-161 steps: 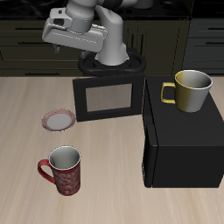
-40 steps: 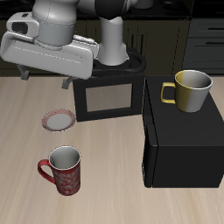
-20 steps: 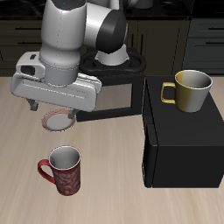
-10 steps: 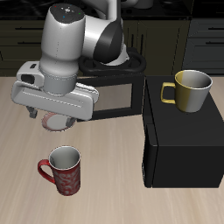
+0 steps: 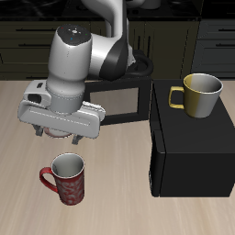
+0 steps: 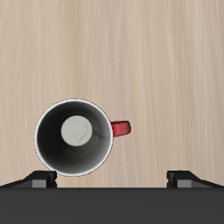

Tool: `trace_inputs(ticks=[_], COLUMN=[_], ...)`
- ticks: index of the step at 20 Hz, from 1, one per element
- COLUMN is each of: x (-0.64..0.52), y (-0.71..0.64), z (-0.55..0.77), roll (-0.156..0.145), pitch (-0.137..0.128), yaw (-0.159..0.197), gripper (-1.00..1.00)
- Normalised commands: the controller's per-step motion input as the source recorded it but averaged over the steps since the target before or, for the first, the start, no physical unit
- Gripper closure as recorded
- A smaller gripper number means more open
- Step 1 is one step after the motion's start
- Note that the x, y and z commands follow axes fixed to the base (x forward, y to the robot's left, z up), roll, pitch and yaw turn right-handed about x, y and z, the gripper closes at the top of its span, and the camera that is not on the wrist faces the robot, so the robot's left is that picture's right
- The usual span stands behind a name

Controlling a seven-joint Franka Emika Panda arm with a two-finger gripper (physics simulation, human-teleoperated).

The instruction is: Open the microwave and place the red mug in it

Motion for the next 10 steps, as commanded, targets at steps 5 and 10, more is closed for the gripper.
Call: trace_inputs(ticks=[5, 10], x=[0.0, 0.02], y=[-0.02, -0.11], z=[-0.17, -0.18], roll=[-0.008, -0.014], pitch=[0.01, 0.019], yaw=[0.004, -0.024], gripper=[-1.0, -1.0])
